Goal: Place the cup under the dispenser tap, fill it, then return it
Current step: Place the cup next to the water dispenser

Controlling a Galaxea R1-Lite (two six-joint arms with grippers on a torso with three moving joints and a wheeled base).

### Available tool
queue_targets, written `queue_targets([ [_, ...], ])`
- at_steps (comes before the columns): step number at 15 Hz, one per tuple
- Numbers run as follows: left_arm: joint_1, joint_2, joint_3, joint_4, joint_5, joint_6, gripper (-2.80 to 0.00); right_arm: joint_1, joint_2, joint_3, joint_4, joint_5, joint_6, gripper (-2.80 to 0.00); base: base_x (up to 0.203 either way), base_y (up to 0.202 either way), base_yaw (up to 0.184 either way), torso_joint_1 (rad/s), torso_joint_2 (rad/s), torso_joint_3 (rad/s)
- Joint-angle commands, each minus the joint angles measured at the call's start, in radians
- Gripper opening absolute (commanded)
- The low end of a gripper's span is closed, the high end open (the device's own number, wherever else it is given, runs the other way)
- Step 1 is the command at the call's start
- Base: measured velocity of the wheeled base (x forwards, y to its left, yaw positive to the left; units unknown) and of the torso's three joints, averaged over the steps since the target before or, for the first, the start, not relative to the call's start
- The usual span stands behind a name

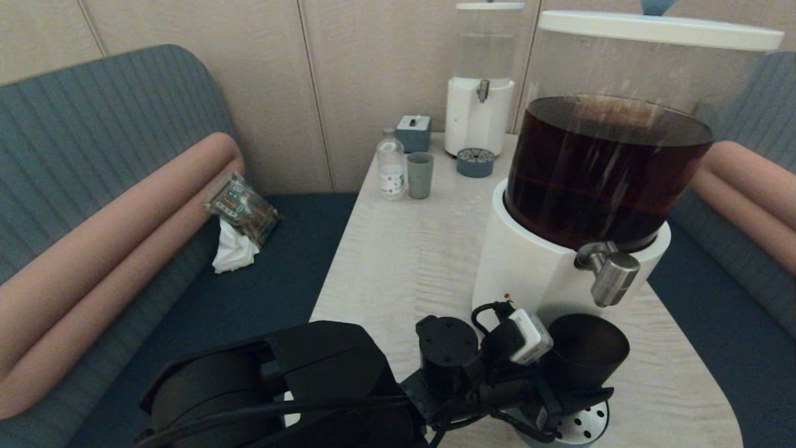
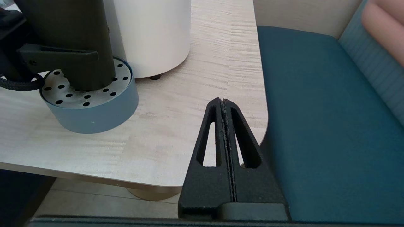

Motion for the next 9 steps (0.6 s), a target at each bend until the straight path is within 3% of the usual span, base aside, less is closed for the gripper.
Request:
queue_targets([
  [1, -0.002, 0.0, 0.0, -0.008, -0.004, 0.0, -2.8, 0.0, -0.001, 0.009, -0.001, 0.0, 0.0, -2.8, 0.0, 0.0, 0.0, 0.0, 0.0, 0.0],
  [5, -0.009, -0.02, 0.026, -0.011, 0.0, 0.0, -2.8, 0.0, -0.001, 0.009, -0.001, 0.0, 0.0, -2.8, 0.0, 0.0, 0.0, 0.0, 0.0, 0.0],
  [9, -0.016, -0.13, 0.217, -0.013, 0.004, 0.0, -2.8, 0.0, -0.001, 0.009, -0.001, 0.0, 0.0, -2.8, 0.0, 0.0, 0.0, 0.0, 0.0, 0.0],
])
